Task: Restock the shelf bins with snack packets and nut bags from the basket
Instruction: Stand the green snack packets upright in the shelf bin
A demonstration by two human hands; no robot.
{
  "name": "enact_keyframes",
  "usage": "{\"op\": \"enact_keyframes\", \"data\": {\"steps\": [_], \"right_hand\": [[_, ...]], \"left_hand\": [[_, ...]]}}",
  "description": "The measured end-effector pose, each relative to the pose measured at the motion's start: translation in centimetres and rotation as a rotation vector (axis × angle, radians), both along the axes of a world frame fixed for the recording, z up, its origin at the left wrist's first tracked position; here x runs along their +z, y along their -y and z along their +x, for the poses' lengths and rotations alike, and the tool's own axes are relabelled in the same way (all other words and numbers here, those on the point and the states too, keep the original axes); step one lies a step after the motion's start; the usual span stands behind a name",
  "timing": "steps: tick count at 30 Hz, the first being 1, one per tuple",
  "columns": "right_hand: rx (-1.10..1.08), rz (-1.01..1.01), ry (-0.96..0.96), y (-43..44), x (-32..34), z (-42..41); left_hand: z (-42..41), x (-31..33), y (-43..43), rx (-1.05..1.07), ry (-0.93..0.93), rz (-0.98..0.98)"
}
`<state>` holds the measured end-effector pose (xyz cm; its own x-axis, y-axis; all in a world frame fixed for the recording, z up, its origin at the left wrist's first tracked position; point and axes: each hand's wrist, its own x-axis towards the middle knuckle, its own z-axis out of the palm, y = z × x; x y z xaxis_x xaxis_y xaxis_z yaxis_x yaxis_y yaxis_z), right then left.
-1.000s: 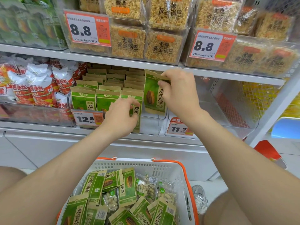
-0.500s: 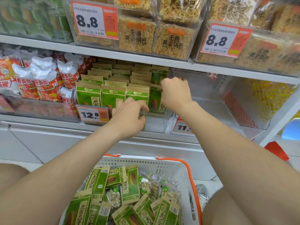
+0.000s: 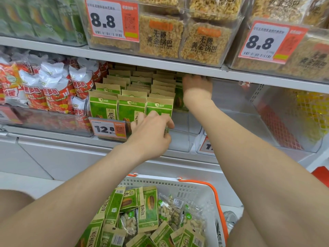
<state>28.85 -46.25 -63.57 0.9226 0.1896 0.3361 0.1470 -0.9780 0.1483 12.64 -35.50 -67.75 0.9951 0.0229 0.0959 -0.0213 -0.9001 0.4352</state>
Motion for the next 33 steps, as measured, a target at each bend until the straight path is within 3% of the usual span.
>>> {"op": "enact_keyframes", "data": {"steps": [5,12,21,26,30,33], "right_hand": [[0.089,0.011,0.186,0.1,-0.1,-0.1],[0.038,-0.41,-0.046,-0.2,-2.1,-1.4],[-0.068,-0.725,-0.211,0.2,-4.1,-0.3],[-0.05,-0.711,-0.263,0.0,-3.7,-0.8],[-0.001,-0.55,-0.274,0.2,-2.8,-2.4],[0.077,-0.457,-0.258,0.9,-1.6,-5.4]], "left_hand": [[0.1,0.0,0.1,0.003,0.001,0.014],[-0.3,0.3,0.1,-0.009,-0.014,0.041],[-0.6,0.3,-0.1,-0.05,-0.036,0.078],[-0.7,0.1,-0.3,-0.064,0.03,0.153],[-1.1,0.0,-0.6,-0.039,0.179,0.296],[-1.7,0.3,-1.0,-0.041,0.129,0.274]]}}
